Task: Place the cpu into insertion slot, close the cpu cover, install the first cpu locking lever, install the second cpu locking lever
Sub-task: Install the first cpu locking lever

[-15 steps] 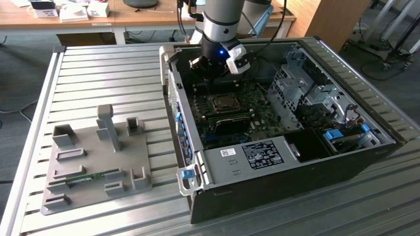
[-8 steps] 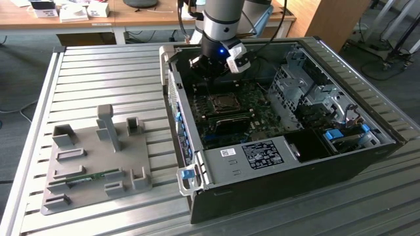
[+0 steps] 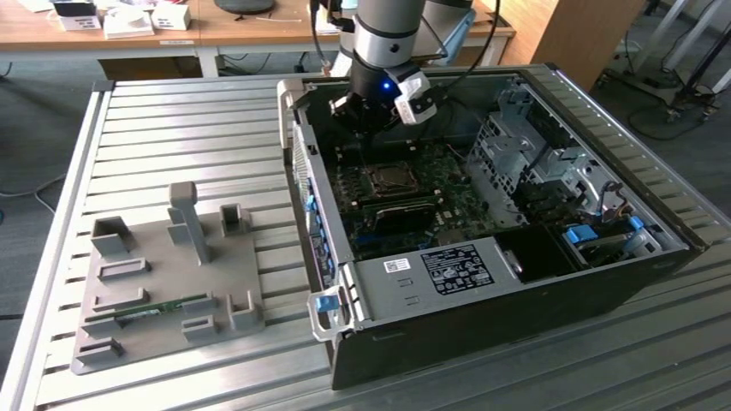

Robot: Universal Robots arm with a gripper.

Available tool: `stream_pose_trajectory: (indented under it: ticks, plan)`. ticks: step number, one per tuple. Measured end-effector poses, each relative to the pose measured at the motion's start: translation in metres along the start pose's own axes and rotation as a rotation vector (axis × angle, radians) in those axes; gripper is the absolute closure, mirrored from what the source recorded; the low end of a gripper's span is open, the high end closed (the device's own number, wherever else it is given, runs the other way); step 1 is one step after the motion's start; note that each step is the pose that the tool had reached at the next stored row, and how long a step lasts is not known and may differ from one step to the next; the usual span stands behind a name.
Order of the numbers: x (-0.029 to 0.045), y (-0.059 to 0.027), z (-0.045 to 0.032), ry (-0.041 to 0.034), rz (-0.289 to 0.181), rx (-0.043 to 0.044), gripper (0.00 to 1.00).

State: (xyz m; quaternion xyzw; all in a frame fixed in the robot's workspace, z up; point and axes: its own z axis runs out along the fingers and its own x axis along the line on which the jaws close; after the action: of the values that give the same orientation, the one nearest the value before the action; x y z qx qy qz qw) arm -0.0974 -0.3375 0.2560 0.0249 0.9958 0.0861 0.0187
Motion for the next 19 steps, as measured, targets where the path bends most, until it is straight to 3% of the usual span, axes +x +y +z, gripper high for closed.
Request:
stream_pose_trajectory:
  ticks: [11, 19]
  plan:
    - [0.0080, -0.0004, -0.0003, -0.0023, 0.000, -0.0001, 0.89]
    - [0.0090, -0.0004, -0.0004, -0.0024, 0.000, -0.0001, 0.89]
